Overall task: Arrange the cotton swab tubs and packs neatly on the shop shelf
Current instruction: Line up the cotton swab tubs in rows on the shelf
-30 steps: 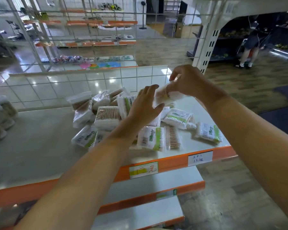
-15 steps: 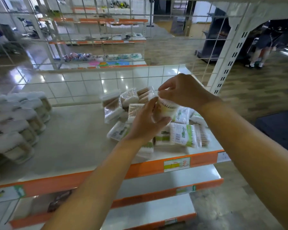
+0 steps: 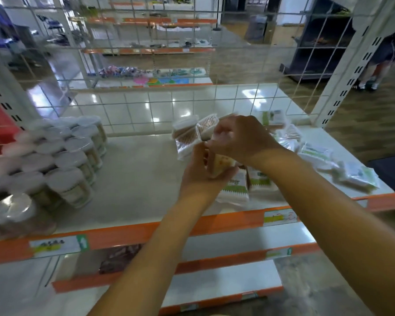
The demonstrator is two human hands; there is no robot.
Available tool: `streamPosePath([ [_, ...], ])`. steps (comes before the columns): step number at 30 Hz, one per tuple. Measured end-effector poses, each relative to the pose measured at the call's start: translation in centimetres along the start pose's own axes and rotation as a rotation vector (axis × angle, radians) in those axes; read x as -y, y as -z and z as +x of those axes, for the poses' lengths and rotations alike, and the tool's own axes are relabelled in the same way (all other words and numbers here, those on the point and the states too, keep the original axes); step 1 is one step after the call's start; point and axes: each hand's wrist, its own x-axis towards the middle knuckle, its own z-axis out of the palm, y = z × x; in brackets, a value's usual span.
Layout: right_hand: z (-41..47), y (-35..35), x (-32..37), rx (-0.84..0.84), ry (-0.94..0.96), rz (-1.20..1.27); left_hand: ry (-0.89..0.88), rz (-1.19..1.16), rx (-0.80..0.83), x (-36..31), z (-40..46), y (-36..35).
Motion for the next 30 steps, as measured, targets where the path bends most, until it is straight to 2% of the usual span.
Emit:
streamPosePath([
  [4, -0.7, 0.5, 2.0, 0.104, 0.102, 0.127, -0.053, -0.067, 0.078, 0.0, -0.6, 3.9],
  [9, -0.3, -1.6, 4.6, 0.048, 0.059, 0.074, -0.225, 0.171, -0.16, 0.8, -1.6, 5.7],
  [13, -0.1, -3.1, 7.1, 0.059, -0.134, -0.139, -0.292, 0.278, -0.288, 1.6, -2.3, 6.2],
  [15, 0.0, -3.5, 7.9, 0.075, -0.156, -0.188, -0.308, 0.323, -0.316, 1.8, -2.7, 6.7],
  [18, 0.0, -4.2, 8.4, 0.078, -0.13, -0.131, -0.315, 0.369, -0.251, 2.3, -3.3, 8.4],
  [24, -0.1, -7.2, 9.8, 0.101, 0.037, -0.089, -0.307, 0.606, 0.013, 3.5, -3.4, 16.3],
  [26, -0.3, -8.8, 10.7, 0.162, 0.13, -0.087, -0.259, 0.675, 0.021, 3.8, -3.5, 18.9],
  [30, -0.8, -13.0, 12.4, 0.23, 0.285, -0.021, -0.218, 0.764, -0.08, 4.3, -3.6, 22.3],
])
